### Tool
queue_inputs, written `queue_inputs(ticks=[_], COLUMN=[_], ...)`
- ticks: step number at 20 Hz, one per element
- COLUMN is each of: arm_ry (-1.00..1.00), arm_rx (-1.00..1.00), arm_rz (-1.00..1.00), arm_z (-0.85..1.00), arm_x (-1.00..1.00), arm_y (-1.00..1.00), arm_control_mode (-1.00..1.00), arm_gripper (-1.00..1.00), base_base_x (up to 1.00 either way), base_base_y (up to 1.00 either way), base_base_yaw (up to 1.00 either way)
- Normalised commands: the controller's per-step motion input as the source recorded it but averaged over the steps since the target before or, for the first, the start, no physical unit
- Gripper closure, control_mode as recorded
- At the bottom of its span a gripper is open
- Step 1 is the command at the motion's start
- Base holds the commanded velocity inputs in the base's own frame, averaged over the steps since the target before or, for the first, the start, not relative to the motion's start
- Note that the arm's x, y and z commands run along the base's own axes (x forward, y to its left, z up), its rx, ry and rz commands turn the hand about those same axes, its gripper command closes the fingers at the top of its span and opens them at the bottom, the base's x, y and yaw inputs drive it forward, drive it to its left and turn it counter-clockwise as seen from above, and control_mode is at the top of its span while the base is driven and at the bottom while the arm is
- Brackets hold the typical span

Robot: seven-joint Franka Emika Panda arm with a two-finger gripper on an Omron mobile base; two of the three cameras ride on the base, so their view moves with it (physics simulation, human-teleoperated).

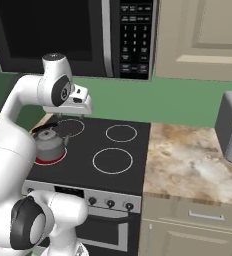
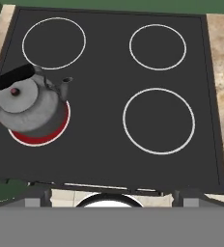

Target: Lower the heat of the kettle.

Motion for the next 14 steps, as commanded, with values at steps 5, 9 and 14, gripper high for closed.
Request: queue_inputs(ticks=[5,9,14], arm_ry=[0.00,0.00,0.00], arm_rx=[0.00,0.00,0.00], arm_rz=[0.00,0.00,0.00], arm_z=[0.00,0.00,0.00], arm_x=[0.00,0.00,0.00], arm_y=[0.00,0.00,0.00], arm_control_mode=[1.00,1.00,1.00], arm_gripper=[-1.00,-1.00,-1.00], base_base_x=[0.19,0.25,0.25], base_base_y=[-0.24,-0.30,-0.31], base_base_yaw=[0.00,0.00,0.00])
